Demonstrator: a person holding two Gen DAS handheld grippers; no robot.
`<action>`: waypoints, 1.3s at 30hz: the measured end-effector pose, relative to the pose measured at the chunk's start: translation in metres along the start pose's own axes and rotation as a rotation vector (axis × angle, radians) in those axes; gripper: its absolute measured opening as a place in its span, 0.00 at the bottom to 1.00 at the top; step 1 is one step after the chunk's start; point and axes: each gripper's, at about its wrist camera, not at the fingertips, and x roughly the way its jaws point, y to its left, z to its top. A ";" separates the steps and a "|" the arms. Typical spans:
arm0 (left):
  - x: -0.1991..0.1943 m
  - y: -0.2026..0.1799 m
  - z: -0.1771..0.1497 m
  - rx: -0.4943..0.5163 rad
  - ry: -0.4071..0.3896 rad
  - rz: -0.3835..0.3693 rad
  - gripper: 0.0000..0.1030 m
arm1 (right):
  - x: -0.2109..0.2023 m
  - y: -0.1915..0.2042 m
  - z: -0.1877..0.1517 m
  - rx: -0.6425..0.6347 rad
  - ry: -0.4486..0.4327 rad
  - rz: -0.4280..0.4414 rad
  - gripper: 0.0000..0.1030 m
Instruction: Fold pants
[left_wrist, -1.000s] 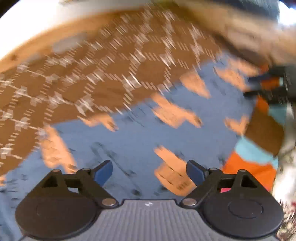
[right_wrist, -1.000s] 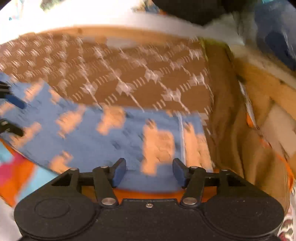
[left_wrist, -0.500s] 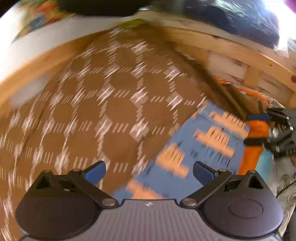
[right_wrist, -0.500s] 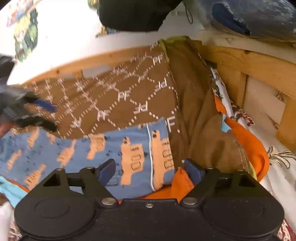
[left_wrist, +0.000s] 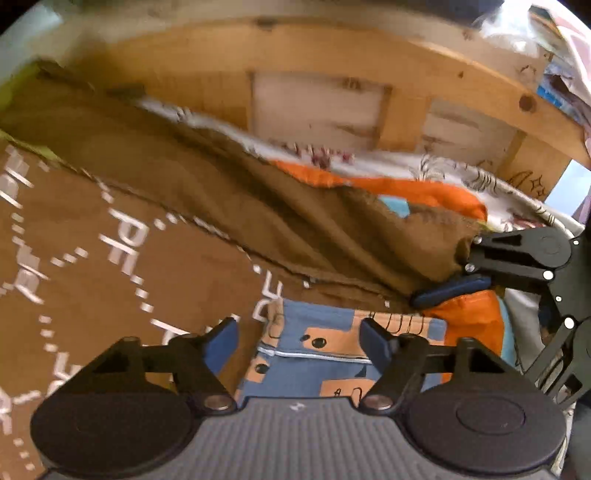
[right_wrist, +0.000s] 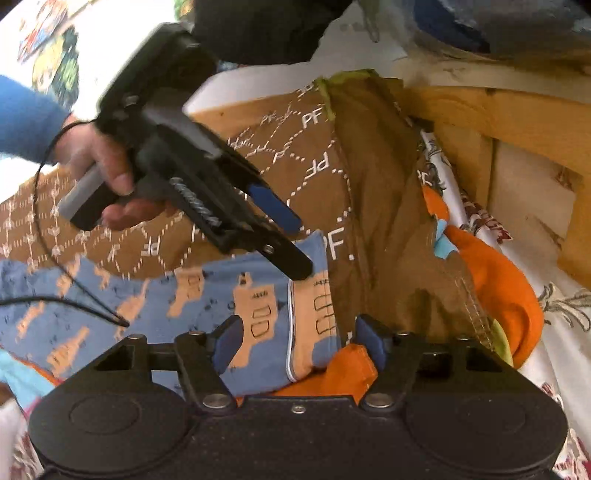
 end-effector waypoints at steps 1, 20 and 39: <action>0.005 0.002 -0.002 -0.003 0.011 -0.015 0.68 | -0.001 0.002 -0.001 -0.021 -0.018 -0.009 0.61; -0.012 -0.034 -0.047 0.175 -0.139 0.203 0.15 | 0.010 0.001 0.001 0.068 0.135 0.035 0.59; -0.057 0.021 -0.057 -0.592 -0.092 0.209 0.70 | 0.002 0.009 -0.008 0.165 -0.042 -0.096 0.15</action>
